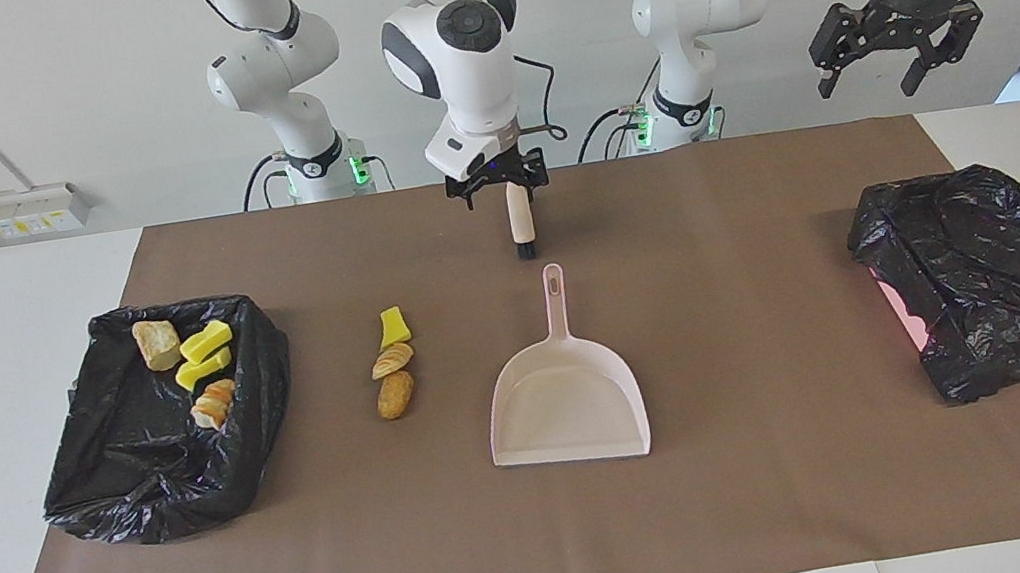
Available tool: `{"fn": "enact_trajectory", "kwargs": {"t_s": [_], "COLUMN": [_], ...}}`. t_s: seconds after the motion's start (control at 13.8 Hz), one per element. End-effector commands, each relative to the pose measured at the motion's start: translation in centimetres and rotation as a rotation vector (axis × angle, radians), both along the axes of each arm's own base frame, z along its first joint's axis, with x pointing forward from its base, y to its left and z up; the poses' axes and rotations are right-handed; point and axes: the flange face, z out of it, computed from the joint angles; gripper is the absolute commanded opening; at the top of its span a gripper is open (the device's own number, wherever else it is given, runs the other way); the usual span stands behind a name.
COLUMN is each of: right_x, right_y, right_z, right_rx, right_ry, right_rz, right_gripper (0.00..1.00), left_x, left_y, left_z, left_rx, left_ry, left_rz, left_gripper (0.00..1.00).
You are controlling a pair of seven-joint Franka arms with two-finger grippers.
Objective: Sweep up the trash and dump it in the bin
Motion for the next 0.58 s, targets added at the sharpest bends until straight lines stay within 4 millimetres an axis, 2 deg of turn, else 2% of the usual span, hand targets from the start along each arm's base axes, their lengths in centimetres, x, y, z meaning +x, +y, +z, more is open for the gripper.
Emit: {"fn": "enact_trajectory", "kwargs": {"t_s": [0.0, 0.14, 0.29, 0.51], "right_x": [-5.3, -8.4, -11.5, -14.1], "right_y": [-0.1, 0.1, 1.9, 1.9], "right_z": [-1.4, -2.7, -5.6, -8.5], "right_rx": [0.073, 0.09, 0.088, 0.06], "right_ry": [0.026, 0.024, 0.02, 0.031], "right_rz": [-0.032, -0.026, -0.009, 0.015], "right_gripper": [1.0, 1.0, 1.0, 1.0], "left_x": [-0.6, -0.6, -0.6, -0.6], "left_y": [0.2, 0.2, 0.2, 0.2], "left_z": [0.2, 0.2, 0.2, 0.2], "left_rx": [0.018, 0.018, 0.018, 0.018], "left_ry": [0.004, 0.004, 0.004, 0.004], "left_rz": [0.009, 0.009, 0.009, 0.009], "left_gripper": [1.0, 1.0, 1.0, 1.0]}}
